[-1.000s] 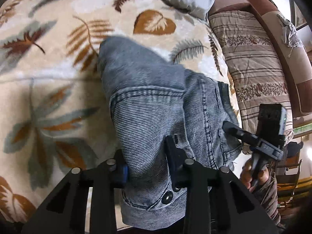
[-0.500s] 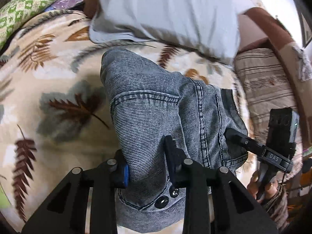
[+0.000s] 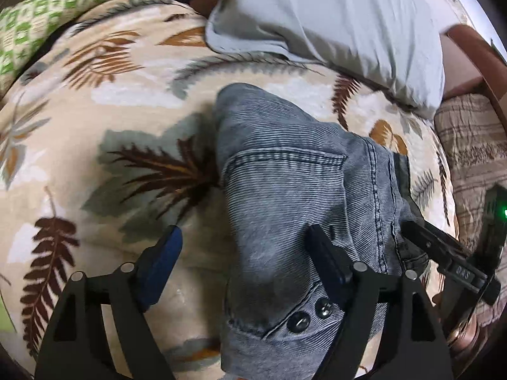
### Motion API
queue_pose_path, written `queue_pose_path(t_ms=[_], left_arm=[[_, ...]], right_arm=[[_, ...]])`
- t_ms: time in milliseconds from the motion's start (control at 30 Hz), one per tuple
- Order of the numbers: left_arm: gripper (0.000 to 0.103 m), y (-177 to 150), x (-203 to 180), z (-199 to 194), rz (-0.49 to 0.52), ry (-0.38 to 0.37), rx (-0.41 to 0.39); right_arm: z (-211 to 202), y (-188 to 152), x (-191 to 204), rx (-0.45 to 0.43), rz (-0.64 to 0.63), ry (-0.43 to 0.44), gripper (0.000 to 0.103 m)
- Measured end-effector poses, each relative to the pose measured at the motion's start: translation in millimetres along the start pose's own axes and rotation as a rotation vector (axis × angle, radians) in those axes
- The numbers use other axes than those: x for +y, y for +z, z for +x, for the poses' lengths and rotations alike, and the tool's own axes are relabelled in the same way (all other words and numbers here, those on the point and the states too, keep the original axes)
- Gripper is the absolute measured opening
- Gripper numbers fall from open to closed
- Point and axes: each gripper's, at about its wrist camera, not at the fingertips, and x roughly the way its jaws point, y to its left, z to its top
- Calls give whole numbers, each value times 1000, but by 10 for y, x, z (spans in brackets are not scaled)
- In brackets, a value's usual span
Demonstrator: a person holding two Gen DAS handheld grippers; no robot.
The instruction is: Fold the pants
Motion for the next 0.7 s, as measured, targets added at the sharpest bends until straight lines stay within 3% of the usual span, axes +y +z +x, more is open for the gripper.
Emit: queue_pose_path(t_ms=[133, 267, 333, 500, 600, 700], left_arm=[[82, -122, 67, -115, -41, 23, -55], [82, -241, 60, -188, -66, 39, -106], [82, -309, 73, -222, -100, 30, -126], [82, -430, 107, -293, -146, 54, -154], [82, -497, 4, -417, -97, 162, -199], [83, -589, -149, -582, 12, 343, -257]], right_arm=[[22, -107, -52, 26, -23, -38, 103], [110, -248, -228, 54, 90, 41, 102], [104, -317, -279, 20, 120, 72, 103], [54, -442, -175, -22, 31, 14, 102], [-39, -430, -99, -18, 16, -67, 102], [-292, -463, 6, -61, -19, -133, 102]])
